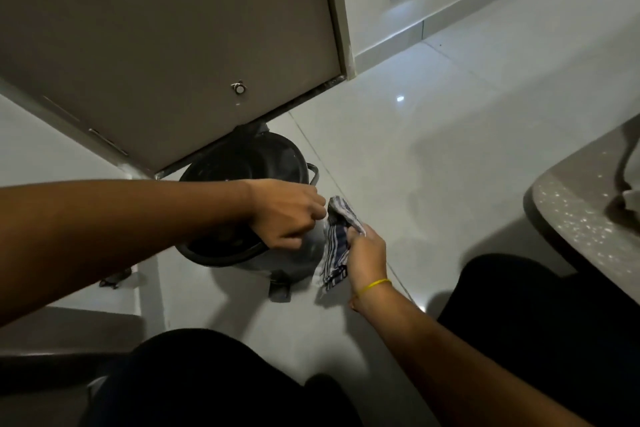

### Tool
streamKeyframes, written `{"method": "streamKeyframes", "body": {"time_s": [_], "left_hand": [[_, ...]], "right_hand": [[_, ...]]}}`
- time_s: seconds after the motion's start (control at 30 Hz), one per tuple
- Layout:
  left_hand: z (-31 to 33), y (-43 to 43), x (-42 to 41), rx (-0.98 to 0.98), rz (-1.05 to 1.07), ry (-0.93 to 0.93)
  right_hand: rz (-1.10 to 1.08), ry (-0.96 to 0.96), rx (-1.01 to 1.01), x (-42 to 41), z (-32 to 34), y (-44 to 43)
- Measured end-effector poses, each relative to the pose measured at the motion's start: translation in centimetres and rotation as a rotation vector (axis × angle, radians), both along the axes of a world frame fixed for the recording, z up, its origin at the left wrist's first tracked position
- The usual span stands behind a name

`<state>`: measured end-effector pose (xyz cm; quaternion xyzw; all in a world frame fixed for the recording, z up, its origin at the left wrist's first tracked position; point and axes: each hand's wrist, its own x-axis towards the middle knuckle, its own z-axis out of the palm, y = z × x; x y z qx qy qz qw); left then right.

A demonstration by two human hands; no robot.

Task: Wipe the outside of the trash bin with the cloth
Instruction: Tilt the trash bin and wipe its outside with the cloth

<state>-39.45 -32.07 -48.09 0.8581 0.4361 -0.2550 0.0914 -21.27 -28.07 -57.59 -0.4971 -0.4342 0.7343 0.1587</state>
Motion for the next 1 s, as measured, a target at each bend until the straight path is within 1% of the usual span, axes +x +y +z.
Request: {"method": "streamKeyframes", "body": {"time_s": [0.03, 0.1, 0.2, 0.3, 0.37, 0.4, 0.43, 0.47, 0.53, 0.57, 0.6, 0.63, 0.67, 0.7, 0.77, 0.8, 0.83, 0.9, 0.93, 1.0], "left_hand": [[0.6, 0.3, 0.1, -0.008, 0.012, 0.005], [1.6, 0.8, 0.4, 0.007, 0.043, -0.05], [2.5, 1.8, 1.7, 0.053, 0.124, -0.211], [2.9, 3.2, 2.7, 0.11, 0.235, -0.357], [3.1, 3.8, 2.4, 0.151, 0.31, -0.412], [3.1, 3.8, 2.2, 0.18, 0.342, -0.425], [3.2, 3.7, 2.0, 0.211, 0.371, -0.428], [3.2, 3.5, 1.9, 0.243, 0.398, -0.429], [3.2, 3.1, 1.7, 0.288, 0.456, -0.434], [3.2, 2.8, 1.7, 0.309, 0.479, -0.431], [3.3, 2.5, 1.5, 0.335, 0.497, -0.426], [3.4, 2.2, 1.2, 0.361, 0.518, -0.421], [3.5, 2.1, 0.7, 0.385, 0.543, -0.422], [3.6, 1.9, 0.3, 0.408, 0.574, -0.427], [3.8, 1.6, -0.7, 0.459, 0.631, -0.438], [3.8, 1.6, -1.3, 0.483, 0.664, -0.444], [3.9, 1.5, -1.8, 0.502, 0.694, -0.448], [3.9, 1.3, -2.7, 0.536, 0.743, -0.454], [3.8, 1.3, -3.1, 0.554, 0.769, -0.459], [3.6, 1.1, -3.4, 0.589, 0.822, -0.468]], "right_hand": [[0.02, -0.005, 0.039, 0.6, 0.7, 0.0], [0.072, 0.033, 0.171, 1.9, 2.3, -0.3], [0.16, 0.16, 0.411, 3.3, 3.7, -1.4], [0.28, 0.176, 0.629, 3.5, 2.1, -3.4], [0.33, 0.165, 0.704, 3.7, -0.2, -4.2], [0.329, 0.173, 0.697, 3.7, -1.6, -4.1], [0.304, 0.159, 0.641, 3.6, -2.9, -3.7], [0.258, 0.117, 0.549, 3.3, -4.4, -3.0], [0.185, -0.038, 0.328, 2.0, -6.5, -0.5], [0.17, -0.096, 0.252, 1.4, -6.7, 0.5], [0.164, -0.106, 0.22, 0.9, -6.2, 0.9], [0.162, -0.066, 0.233, 0.4, -5.0, 0.7], [0.17, 0.013, 0.277, 0.2, -3.3, 0.2], [0.191, 0.104, 0.358, 0.1, -1.5, -0.5], [0.294, 0.284, 0.603, 0.5, 1.0, -2.5], [0.364, 0.359, 0.704, 1.0, 1.3, -3.6], [0.423, 0.404, 0.759, 1.5, 0.8, -4.3], [0.45, 0.394, 0.747, 2.2, -2.1, -4.4], [0.41, 0.343, 0.678, 2.5, -3.7, -4.3], [0.284, 0.184, 0.438, 2.1, -5.0, -3.3]]}}
